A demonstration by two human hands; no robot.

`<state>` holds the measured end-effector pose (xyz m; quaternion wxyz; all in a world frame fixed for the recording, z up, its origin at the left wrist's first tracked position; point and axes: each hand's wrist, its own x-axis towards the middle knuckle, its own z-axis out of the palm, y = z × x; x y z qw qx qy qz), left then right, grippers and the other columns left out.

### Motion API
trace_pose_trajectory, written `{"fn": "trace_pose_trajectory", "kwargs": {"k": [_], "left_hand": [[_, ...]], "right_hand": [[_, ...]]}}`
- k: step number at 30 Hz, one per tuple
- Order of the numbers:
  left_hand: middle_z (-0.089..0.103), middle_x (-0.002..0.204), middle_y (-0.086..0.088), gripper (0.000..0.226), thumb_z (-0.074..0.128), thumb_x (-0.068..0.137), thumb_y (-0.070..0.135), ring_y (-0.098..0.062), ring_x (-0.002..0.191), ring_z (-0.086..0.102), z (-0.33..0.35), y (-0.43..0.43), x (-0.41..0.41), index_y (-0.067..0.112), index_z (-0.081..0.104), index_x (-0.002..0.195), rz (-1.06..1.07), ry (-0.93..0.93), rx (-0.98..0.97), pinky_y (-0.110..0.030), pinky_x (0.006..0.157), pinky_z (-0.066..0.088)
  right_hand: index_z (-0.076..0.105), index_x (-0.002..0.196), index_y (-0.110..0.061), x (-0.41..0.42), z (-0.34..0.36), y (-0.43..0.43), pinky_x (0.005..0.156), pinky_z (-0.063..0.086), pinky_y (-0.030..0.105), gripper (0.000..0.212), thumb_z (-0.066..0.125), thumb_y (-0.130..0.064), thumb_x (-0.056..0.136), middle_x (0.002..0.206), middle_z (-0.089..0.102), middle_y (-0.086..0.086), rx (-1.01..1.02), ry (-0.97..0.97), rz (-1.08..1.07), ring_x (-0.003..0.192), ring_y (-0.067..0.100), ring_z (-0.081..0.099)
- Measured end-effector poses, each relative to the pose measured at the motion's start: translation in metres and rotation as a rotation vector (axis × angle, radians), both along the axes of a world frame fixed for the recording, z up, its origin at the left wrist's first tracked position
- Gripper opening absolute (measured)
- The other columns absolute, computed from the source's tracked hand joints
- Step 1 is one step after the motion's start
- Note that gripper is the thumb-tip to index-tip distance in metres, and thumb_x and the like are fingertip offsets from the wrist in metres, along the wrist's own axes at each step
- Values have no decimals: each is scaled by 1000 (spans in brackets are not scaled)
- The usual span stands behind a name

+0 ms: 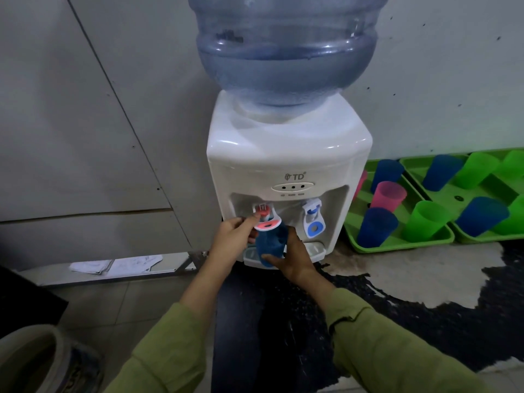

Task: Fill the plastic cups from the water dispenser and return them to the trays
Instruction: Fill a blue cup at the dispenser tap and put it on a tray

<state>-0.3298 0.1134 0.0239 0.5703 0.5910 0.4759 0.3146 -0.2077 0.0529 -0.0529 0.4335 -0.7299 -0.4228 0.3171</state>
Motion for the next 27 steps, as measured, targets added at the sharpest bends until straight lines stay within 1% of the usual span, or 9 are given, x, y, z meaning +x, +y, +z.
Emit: {"fn": "trace_pose_trajectory", "kwargs": {"k": [3,6,9,11,13,15,18,23,27], "left_hand": [[58,45,11,25,64,85,34,4,40,51,2,4,0,15,60,68,-94,26,-66,-9,39,36],[58,56,4,21,64,86,24,3,40,52,-2,8,0,14,59,69,-150,95,-53,-10,39,36],[57,60,-2,22,63,87,19,-11,52,56,-12,12,1,16,57,66,-174,217,61,-22,55,45],[58,63,-5,25,62,88,23,-24,63,57,-19,14,3,19,56,64,-170,314,136,-35,68,48],[62,68,-8,24,62,87,27,-29,70,62,-24,16,6,21,55,65,-148,395,194,-38,73,50],[64,65,-6,24,62,87,29,-24,65,64,-27,16,9,21,56,66,-119,442,249,-34,68,50],[58,51,7,24,61,88,32,-2,46,54,-29,15,9,20,57,67,-89,490,344,-23,52,39],[65,72,-2,20,60,87,31,-20,68,59,-30,10,6,15,64,77,-57,484,418,-31,64,45],[64,76,6,14,57,89,32,-6,68,58,-36,-3,1,23,61,79,44,347,407,-21,58,40]], "right_hand": [[32,134,-12,0,-1,1,111,33,32,83,81,-14,67,140,44,5,-18,-3,1,131,20,41],[32,134,-14,-1,-3,3,110,37,37,84,81,-10,66,139,46,3,-18,53,-19,129,20,43],[34,133,-14,-1,-3,0,105,40,30,80,80,-10,68,135,49,2,17,56,-8,124,17,47],[34,133,-13,0,-2,-3,104,42,34,79,80,-10,68,133,50,3,43,49,5,123,18,48],[33,133,-13,1,-2,-4,105,41,35,80,79,-11,69,134,50,4,35,32,5,123,18,48],[32,134,-13,0,-1,-3,106,41,34,80,79,-13,69,136,49,3,29,12,13,125,18,47],[32,135,-13,0,1,-3,106,40,31,80,79,-12,70,137,48,3,23,9,11,126,18,46],[34,133,-14,-1,8,-5,105,41,36,79,79,-13,68,136,49,4,10,20,-18,126,20,47],[37,133,-11,-2,14,-18,105,41,34,77,79,-15,69,135,50,5,19,6,-38,124,21,48]]}}
